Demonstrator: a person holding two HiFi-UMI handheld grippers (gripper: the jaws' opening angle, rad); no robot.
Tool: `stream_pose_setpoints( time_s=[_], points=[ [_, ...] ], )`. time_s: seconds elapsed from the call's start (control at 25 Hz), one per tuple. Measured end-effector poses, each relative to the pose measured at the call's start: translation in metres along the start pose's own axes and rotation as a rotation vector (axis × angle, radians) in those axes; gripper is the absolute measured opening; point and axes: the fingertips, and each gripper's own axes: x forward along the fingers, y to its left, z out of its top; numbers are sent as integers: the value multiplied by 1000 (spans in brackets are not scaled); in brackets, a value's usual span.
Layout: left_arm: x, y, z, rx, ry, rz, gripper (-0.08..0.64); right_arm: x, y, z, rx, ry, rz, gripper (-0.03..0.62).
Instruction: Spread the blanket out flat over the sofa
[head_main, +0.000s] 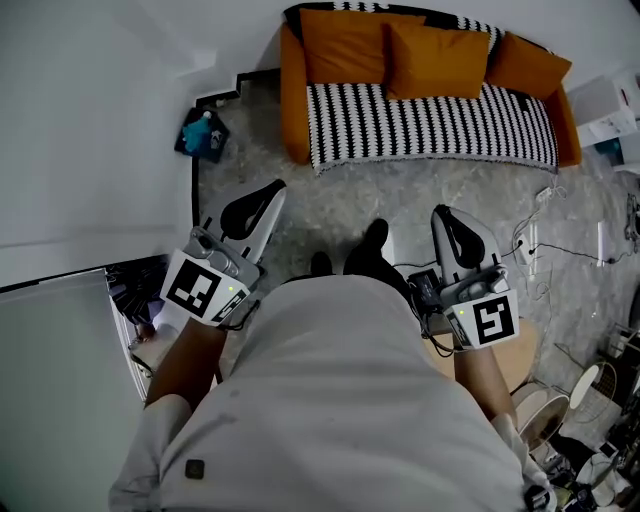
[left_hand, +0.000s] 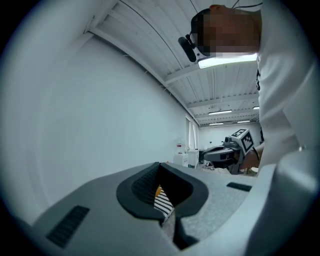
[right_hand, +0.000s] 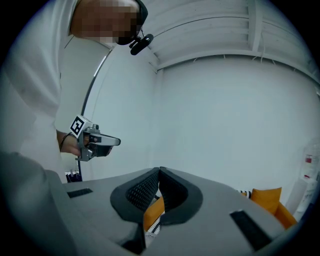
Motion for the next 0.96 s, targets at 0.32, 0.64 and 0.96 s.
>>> stream_pose_setpoints(
  time_s=[0.32, 0.64, 0.96],
  points=[
    [-12, -2, 9, 9, -18, -11, 9, -7, 12, 11, -2, -7, -14, 28],
    [-17, -6, 10, 10, -29, -21, 9, -7, 21, 13, -2, -5, -21, 28],
    [-24, -5, 10, 14, -26, -14, 9, -6, 28, 16, 1, -9, -17, 28]
  ],
)
